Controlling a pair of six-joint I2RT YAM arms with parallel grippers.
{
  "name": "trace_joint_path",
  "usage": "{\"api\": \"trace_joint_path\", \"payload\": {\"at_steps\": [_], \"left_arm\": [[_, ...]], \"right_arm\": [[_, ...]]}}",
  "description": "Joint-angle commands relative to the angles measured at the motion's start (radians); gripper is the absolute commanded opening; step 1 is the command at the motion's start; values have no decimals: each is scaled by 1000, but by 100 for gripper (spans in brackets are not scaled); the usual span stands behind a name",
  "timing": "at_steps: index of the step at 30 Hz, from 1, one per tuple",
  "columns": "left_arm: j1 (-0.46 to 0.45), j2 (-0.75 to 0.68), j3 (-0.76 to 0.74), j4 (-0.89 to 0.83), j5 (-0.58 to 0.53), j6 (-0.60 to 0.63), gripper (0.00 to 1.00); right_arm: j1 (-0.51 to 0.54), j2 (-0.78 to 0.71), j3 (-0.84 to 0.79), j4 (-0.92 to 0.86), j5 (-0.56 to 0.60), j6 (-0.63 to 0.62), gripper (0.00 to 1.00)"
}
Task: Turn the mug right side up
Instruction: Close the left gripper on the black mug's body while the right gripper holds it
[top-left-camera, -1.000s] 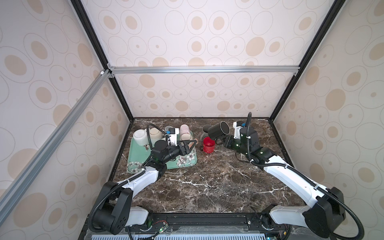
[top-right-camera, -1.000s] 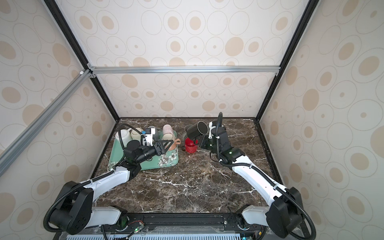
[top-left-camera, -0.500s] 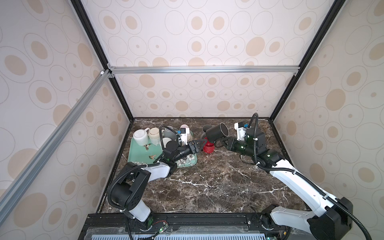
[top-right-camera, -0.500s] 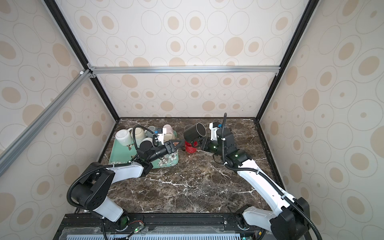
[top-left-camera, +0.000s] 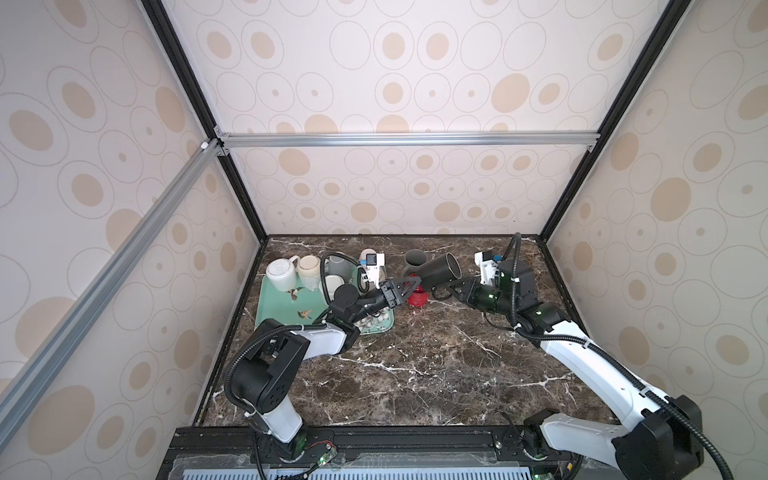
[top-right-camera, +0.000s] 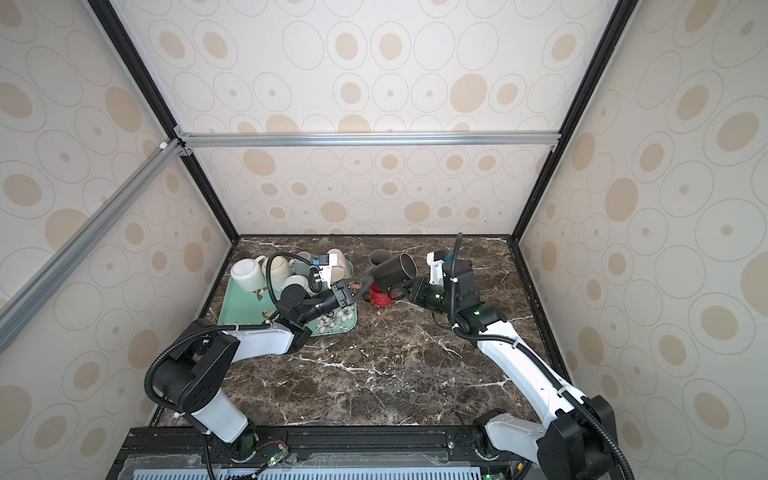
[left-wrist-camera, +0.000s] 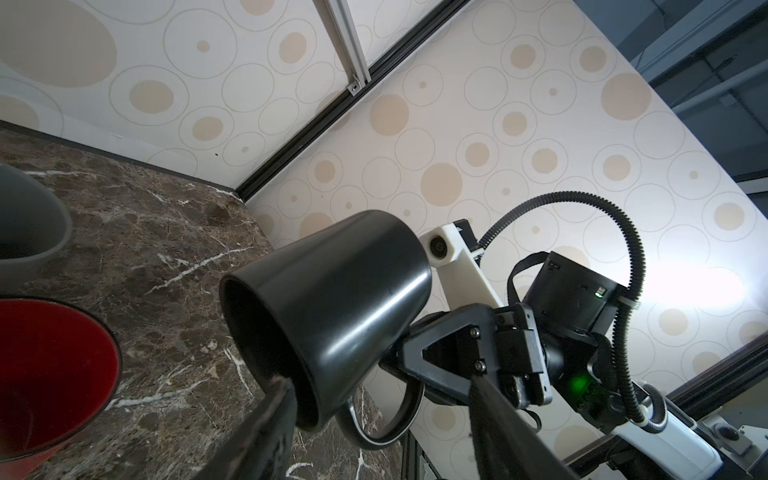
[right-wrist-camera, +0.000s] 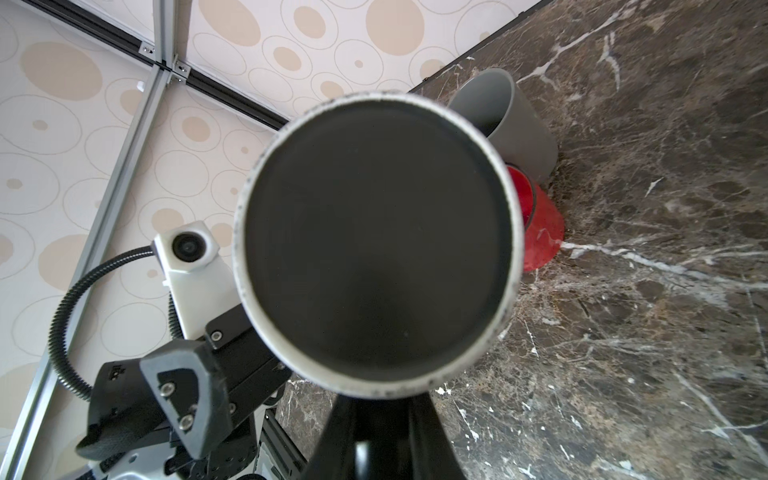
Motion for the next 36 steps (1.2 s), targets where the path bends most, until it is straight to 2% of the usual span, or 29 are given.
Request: {"api": "trace_joint_path", "payload": {"at_steps": [1,3,9,13,16,19,26,32,36], "left_arm": [[-9,2,29,-38,-2,-17,65],[-12,-2,38,-115,-1,28,65],[-20,0,58,-28,52,22,63],[-27,24,105,88,156,-23,54],[-27,36,102,224,177,-82,44],[-27,42,108,280,184,-103,36],[-27,33,132,296,200,-122,24],[-27,27,140,294,195,-131,2],[-27,7,126,286,182,-118,0]], "right_arm": [[-5,-17,20,128,-47,12,0],[-6,-17,18,129,-53,12,0],[-5,7,-26,223,-109,76,0],[-6,57,-63,344,-149,153,0],[-6,99,-62,416,-200,202,0],[-5,125,-62,452,-232,239,0],[-5,121,-119,510,-239,274,0],[-6,118,-128,495,-244,258,0],[-5,135,-115,497,-257,262,0]]}}
